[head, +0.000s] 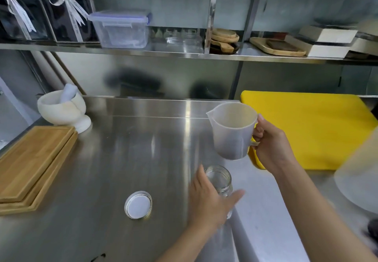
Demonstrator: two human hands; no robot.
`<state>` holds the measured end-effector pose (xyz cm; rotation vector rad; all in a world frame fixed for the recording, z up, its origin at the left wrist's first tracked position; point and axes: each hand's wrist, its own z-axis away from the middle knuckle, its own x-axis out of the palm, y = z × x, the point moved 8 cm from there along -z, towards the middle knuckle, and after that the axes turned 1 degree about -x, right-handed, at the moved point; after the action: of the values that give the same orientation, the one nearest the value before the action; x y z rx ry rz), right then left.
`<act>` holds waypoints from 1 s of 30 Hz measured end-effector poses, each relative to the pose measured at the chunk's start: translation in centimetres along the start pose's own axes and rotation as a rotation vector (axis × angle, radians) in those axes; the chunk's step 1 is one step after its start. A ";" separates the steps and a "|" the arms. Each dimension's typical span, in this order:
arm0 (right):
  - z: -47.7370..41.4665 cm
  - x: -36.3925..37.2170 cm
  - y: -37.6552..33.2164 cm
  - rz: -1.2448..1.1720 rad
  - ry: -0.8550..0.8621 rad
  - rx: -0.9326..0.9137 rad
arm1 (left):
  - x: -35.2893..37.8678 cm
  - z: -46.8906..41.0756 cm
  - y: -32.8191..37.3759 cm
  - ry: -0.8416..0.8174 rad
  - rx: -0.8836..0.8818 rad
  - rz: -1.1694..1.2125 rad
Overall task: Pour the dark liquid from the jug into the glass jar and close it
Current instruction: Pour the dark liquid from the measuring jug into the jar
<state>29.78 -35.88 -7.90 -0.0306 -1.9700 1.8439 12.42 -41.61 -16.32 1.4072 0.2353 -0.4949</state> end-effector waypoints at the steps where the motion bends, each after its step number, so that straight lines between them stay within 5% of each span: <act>1: 0.1 -0.1 0.2 -0.019 0.008 0.014 | 0.7 0.3 -0.4 0.015 0.008 -0.099; 8: 0.6 -1.4 2.0 -0.034 0.096 0.075 | 1.8 -0.7 -1.5 0.142 0.037 -0.278; 13: 0.8 -2.6 2.0 0.026 0.141 0.059 | 1.7 -2.3 -2.3 -0.072 0.015 -0.257; 20: 1.2 -3.3 2.0 0.056 0.128 0.061 | -0.4 -4.2 -5.3 -0.260 -0.073 0.155; 30: 1.7 -3.5 2.2 0.099 0.155 0.050 | -1.6 -3.7 -8.3 -0.211 -0.115 0.227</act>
<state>31.78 -38.33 -11.10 -0.2529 -1.8458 1.8907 7.63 -38.38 -23.56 1.2415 -0.0655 -0.4305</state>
